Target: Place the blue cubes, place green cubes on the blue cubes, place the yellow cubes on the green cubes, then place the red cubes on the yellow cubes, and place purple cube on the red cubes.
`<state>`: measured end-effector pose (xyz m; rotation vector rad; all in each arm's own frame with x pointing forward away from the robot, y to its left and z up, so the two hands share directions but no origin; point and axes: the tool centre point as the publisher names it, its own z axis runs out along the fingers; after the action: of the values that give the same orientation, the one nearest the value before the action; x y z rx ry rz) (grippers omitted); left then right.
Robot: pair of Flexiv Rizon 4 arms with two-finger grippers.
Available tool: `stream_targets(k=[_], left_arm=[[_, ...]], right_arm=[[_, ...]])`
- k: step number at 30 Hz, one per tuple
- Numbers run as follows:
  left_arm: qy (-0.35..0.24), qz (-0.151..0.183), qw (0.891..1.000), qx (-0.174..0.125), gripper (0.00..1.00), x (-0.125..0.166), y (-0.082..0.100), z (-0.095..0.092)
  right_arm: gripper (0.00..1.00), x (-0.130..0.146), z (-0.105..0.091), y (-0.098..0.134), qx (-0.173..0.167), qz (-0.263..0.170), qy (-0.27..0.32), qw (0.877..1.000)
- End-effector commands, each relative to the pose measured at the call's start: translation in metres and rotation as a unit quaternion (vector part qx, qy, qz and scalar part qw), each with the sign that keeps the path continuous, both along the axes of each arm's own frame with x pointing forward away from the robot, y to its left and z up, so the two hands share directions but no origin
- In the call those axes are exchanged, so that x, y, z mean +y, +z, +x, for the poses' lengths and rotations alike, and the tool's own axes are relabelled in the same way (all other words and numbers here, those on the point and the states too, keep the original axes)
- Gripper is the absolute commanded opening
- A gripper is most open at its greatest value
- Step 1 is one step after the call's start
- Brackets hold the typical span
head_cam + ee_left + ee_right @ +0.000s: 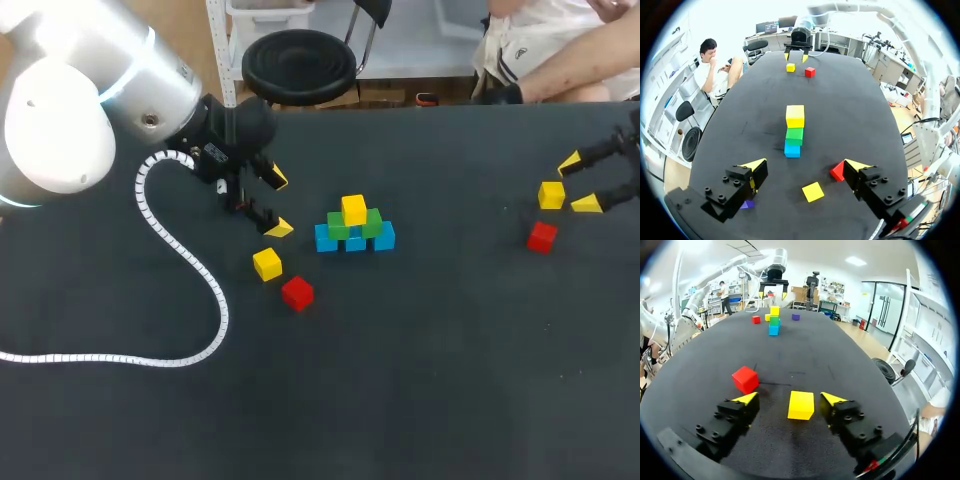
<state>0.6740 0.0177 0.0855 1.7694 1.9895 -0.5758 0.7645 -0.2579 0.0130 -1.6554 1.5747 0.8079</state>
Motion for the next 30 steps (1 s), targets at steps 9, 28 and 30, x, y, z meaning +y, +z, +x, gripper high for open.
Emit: stream_targets(k=[9,28,30], left_arm=[[-0.001,-0.001,1.000,-0.001,1.00,0.001,0.000,0.000],[-0.001,-0.001,1.000,-0.001,1.00,0.001,0.000,0.000],[-0.001,-0.001,1.000,-0.001,1.00,0.001,0.000,0.000]], right_arm=[[1.00,-0.002,0.026,-0.017,0.019,0.005,0.020,1.000],[0.00,0.015,0.007,-0.017,0.020,0.007,0.023,0.999],[0.00,0.015,0.004,-0.013,0.013,0.003,0.024,1.000]])
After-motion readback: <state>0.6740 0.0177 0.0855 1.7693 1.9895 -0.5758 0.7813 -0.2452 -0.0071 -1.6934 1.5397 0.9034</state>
